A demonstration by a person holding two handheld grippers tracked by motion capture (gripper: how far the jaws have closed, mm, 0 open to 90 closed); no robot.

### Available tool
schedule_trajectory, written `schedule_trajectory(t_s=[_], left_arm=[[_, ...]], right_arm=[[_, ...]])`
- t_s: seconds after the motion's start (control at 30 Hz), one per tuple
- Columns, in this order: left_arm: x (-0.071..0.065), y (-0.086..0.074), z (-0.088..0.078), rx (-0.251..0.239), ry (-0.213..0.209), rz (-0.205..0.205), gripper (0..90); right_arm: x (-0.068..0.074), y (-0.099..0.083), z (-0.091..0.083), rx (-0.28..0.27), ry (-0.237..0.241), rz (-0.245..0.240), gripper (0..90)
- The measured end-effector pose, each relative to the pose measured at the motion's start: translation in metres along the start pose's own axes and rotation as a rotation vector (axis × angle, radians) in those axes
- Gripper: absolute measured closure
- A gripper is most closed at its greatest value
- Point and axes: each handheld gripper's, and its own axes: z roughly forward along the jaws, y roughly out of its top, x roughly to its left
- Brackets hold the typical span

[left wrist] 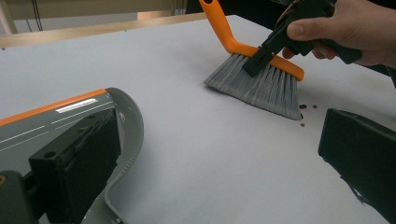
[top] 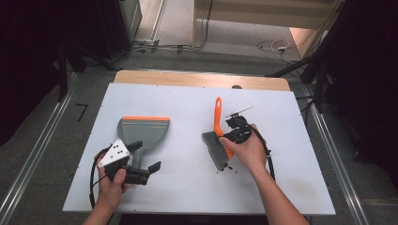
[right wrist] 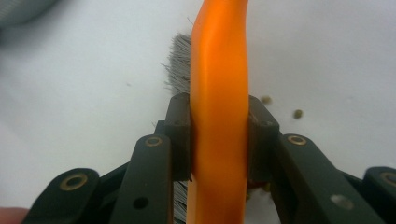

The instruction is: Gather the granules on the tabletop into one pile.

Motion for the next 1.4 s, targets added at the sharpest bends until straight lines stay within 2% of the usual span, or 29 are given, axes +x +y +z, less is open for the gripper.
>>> schedule_trajectory(t_s=[0.07, 0.13, 0.2, 0.33, 0.43, 0.47, 0.53, 0.57, 0.6, 0.7, 0.77, 0.8, 1.07, 1.1, 1.17, 1.23, 1.27, 1.4], left_arm=[[0.000, 0.000, 0.000, -0.002, 0.002, -0.002, 0.0], [0.001, 0.000, 0.000, 0.000, 0.003, -0.003, 0.0], [0.002, -0.001, 0.000, -0.004, 0.001, -0.006, 0.0], [0.001, -0.001, 0.001, 0.000, 0.001, -0.006, 0.0], [0.000, -0.001, 0.001, 0.000, 0.000, -0.005, 0.0], [0.000, 0.000, 0.001, 0.000, 0.001, -0.005, 0.0], [0.000, -0.001, 0.002, -0.003, 0.000, -0.006, 0.0], [0.000, 0.000, 0.002, -0.001, 0.000, -0.004, 0.0], [0.000, 0.000, 0.002, -0.001, -0.001, -0.004, 0.0], [-0.001, 0.000, 0.003, 0.001, -0.001, -0.003, 0.0], [-0.002, 0.000, 0.003, 0.004, -0.001, 0.000, 0.0], [-0.002, 0.000, 0.004, 0.005, -0.002, 0.000, 0.0], [-0.004, 0.000, 0.005, 0.007, -0.005, 0.000, 0.0], [-0.004, 0.000, 0.006, 0.007, -0.004, 0.000, 0.0], [-0.004, 0.000, 0.005, 0.007, -0.005, 0.000, 0.0], [-0.003, 0.000, 0.005, 0.006, -0.005, 0.002, 0.0], [-0.003, 0.000, 0.005, 0.006, -0.004, 0.000, 0.0], [-0.003, 0.000, 0.005, 0.004, -0.007, -0.002, 0.0]], right_arm=[[0.002, 0.001, -0.005, -0.023, 0.042, -0.019, 67.3], [0.006, 0.002, -0.012, -0.043, 0.041, -0.055, 67.6], [0.009, 0.003, -0.021, -0.053, 0.062, -0.100, 67.7], [0.020, 0.006, -0.046, -0.040, 0.063, -0.239, 67.7], [0.029, 0.001, -0.060, -0.013, 0.029, -0.375, 67.7], [0.032, -0.003, -0.064, -0.003, 0.006, -0.436, 67.7], [0.034, -0.009, -0.066, 0.020, -0.006, -0.504, 67.8], [0.034, -0.015, -0.066, 0.024, -0.016, -0.580, 67.7], [0.034, -0.019, -0.067, 0.032, -0.027, -0.618, 67.8], [0.034, -0.033, -0.067, 0.065, -0.021, -0.723, 67.7], [0.037, -0.045, -0.067, 0.057, -0.012, -0.825, 67.8], [0.040, -0.049, -0.067, 0.073, -0.021, -0.837, 67.7], [0.051, -0.069, -0.060, 0.182, 0.018, -0.886, 67.8], [0.053, -0.072, -0.057, 0.212, 0.012, -0.880, 67.9], [0.055, -0.074, -0.045, 0.245, -0.038, -0.933, 67.9], [0.054, -0.072, -0.043, 0.224, -0.032, -0.935, 67.9], [0.051, -0.069, -0.042, 0.212, -0.024, -0.951, 67.8], [0.041, -0.061, -0.038, 0.201, 0.008, -0.955, 67.5]])
